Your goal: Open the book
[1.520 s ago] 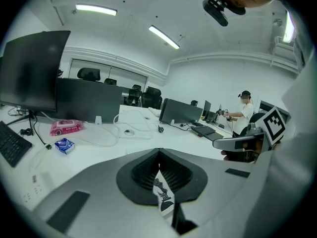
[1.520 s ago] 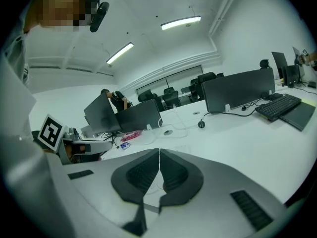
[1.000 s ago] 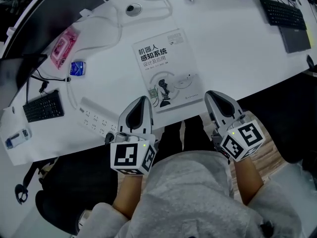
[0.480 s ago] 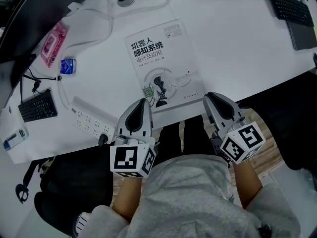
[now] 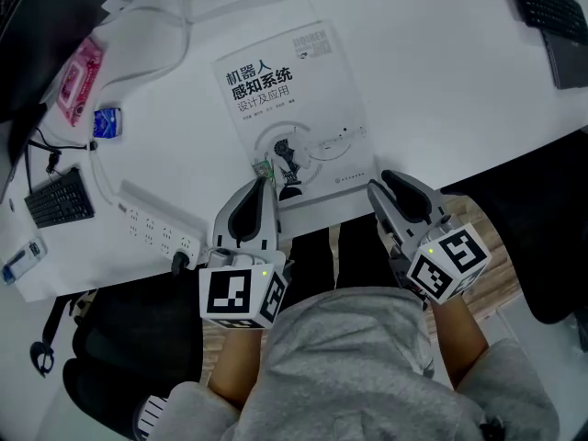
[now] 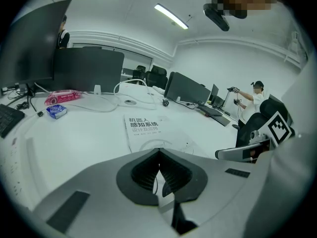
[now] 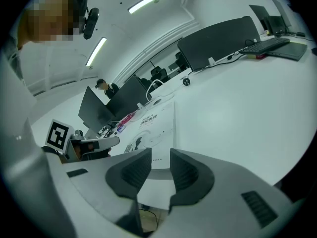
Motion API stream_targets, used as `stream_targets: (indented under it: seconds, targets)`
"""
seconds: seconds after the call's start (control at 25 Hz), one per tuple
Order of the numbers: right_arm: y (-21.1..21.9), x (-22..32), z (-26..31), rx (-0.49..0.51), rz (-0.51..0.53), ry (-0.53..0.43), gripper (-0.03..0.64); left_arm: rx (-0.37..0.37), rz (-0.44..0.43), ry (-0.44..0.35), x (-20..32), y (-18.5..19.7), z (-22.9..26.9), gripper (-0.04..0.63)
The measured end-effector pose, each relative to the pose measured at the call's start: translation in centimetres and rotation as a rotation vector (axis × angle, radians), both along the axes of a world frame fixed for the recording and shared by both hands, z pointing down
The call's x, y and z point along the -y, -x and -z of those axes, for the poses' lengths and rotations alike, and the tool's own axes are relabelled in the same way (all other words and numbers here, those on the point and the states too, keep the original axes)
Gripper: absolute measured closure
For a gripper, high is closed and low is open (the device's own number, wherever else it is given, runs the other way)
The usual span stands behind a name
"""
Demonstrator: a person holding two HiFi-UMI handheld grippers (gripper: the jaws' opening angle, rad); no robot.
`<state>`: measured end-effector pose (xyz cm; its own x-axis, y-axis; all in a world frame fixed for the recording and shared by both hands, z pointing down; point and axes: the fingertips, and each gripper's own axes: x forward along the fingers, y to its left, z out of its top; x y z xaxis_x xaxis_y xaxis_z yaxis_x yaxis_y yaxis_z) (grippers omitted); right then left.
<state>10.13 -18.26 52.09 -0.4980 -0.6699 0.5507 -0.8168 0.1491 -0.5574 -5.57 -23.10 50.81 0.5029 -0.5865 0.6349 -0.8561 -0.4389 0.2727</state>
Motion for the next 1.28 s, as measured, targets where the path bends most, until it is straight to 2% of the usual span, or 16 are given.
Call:
stream_targets:
  seconds: [0.56,0.84,0.96,1.12,1.28]
  targets:
    - [0.2,-0.4,-1.8,0.073,0.004,0.066,0.506,0.006,-0.036,0.051,0.1,-2.1,-2.6,0.586]
    - [0.1,-0.5,-3.1,0.073,0.021,0.218,0.508,0.023,-0.045,0.076,0.3,-2.9,-3.4,0.586]
    - [0.1,-0.4,-3.2,0.080,0.048,0.254,0.523,0.040,-0.051,0.082,0.3,-3.0,-3.7,0.586]
    - [0.5,-0.3,-2.4,0.081,0.117,0.232,0.529,0.058,-0.065,0.090,0.3,-3.1,-3.9,0.586]
    - [1.8,0.3,-0.7,0.167,0.178,0.183,0.537,0.060,-0.075,0.101,0.3,-3.2,-4.1,0.586]
